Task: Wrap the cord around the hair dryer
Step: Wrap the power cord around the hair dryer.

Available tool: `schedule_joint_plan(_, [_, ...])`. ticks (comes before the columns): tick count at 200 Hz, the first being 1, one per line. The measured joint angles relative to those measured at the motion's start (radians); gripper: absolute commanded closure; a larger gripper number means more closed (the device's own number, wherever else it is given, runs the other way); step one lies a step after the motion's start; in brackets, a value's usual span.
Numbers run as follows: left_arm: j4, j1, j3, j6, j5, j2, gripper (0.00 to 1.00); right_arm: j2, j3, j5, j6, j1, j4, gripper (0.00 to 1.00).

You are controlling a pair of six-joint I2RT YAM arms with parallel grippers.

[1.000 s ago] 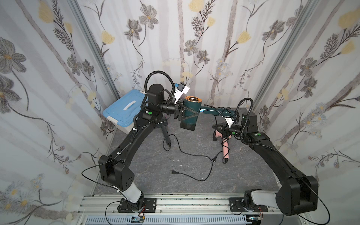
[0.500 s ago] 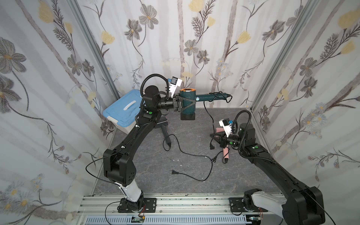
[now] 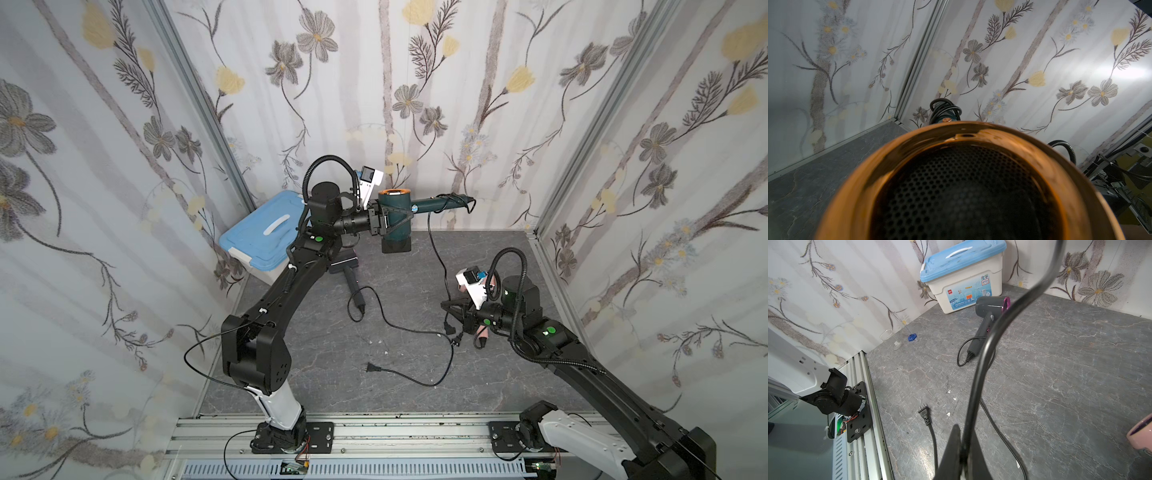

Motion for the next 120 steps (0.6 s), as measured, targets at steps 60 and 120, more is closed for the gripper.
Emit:
schedule_joint_plan(60, [-0.280,-0.051,0.002,0.221,-0.028,0.011,1.00,-0.037,0.193,0.128,-0.047,0.067,-0.273,1.00])
schedule_joint_plan(120, [-0.522,-0.113,-0.003,0.416,-0.053,0.015,1.00,0.051,0.464,0.241,-0.151,0.086,-0.456,1.00])
